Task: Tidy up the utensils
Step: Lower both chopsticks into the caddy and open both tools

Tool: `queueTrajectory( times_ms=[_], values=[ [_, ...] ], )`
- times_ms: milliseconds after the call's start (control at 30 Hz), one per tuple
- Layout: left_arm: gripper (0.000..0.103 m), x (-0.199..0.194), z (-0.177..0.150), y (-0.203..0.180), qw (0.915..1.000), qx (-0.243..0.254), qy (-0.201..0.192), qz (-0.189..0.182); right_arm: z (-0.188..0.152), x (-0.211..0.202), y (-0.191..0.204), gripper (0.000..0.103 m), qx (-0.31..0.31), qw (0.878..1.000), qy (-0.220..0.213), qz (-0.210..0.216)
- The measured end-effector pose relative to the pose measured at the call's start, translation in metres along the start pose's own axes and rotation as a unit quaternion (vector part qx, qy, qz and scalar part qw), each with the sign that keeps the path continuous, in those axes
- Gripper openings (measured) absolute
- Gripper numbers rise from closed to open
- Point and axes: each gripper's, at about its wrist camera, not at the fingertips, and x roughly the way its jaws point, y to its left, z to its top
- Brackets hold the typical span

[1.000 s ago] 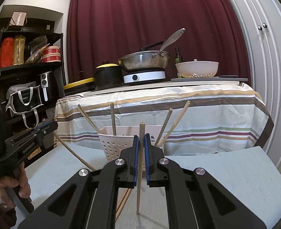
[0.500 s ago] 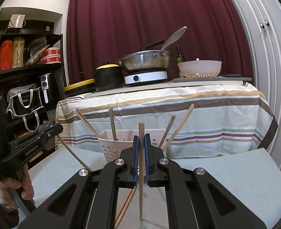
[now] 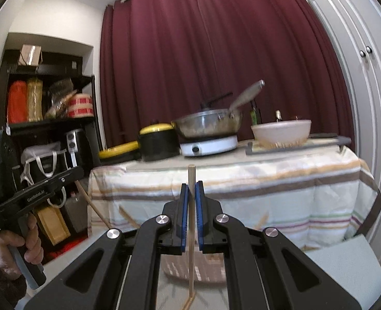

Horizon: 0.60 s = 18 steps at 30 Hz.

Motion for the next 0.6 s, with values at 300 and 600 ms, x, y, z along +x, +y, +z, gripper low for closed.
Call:
queueTrajectory(
  times_ms=[300, 600],
  values=[
    [0.006, 0.029, 0.041, -0.007, 0.9982, 0.018, -0.053, 0.021, 0.037, 0.033, 0.000, 0.006, -0.027, 0.999, -0.043, -0.013],
    [0.006, 0.092, 0.008, -0.011, 0.9989, 0.015, -0.024, 0.038, 0.006, 0.087, -0.006, 0.006, -0.034, 0.999, -0.012, -0.026]
  ],
)
